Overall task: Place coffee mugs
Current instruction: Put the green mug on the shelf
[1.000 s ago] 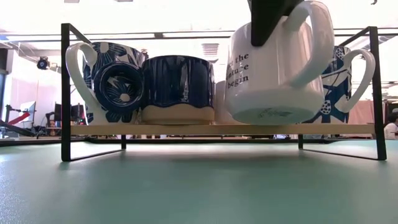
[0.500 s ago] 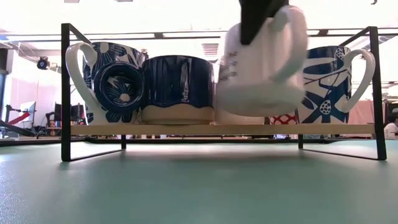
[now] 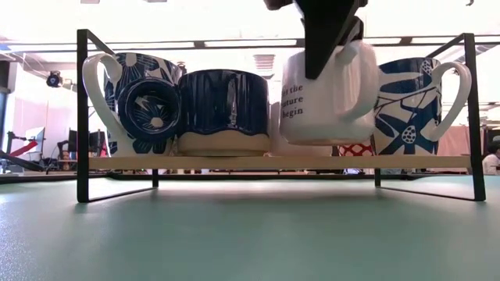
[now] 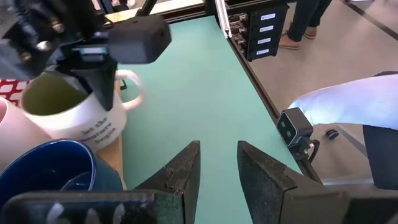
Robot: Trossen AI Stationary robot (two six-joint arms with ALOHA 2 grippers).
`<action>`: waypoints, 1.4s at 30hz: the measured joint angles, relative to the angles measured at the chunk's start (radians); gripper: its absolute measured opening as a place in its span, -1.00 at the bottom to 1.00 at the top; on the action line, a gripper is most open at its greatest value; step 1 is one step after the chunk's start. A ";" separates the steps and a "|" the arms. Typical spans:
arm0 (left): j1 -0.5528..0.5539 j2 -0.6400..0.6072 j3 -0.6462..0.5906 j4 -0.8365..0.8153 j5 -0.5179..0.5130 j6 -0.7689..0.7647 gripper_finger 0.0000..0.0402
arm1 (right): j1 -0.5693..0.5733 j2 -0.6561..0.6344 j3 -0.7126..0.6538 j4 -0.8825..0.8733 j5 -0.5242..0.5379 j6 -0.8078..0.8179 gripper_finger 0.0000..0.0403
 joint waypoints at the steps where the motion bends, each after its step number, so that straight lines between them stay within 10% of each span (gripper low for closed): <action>1: 0.000 0.000 0.000 0.000 0.000 0.000 -0.56 | -0.004 0.000 -0.002 -0.001 0.003 -0.005 -0.91; 30: 0.000 0.001 0.000 -0.009 0.000 0.000 -0.56 | -0.036 0.014 -0.057 0.027 0.026 -0.080 -0.90; 42: 0.000 0.001 0.000 -0.012 0.000 0.000 -0.56 | -0.036 0.016 -0.049 0.031 0.016 -0.088 -0.59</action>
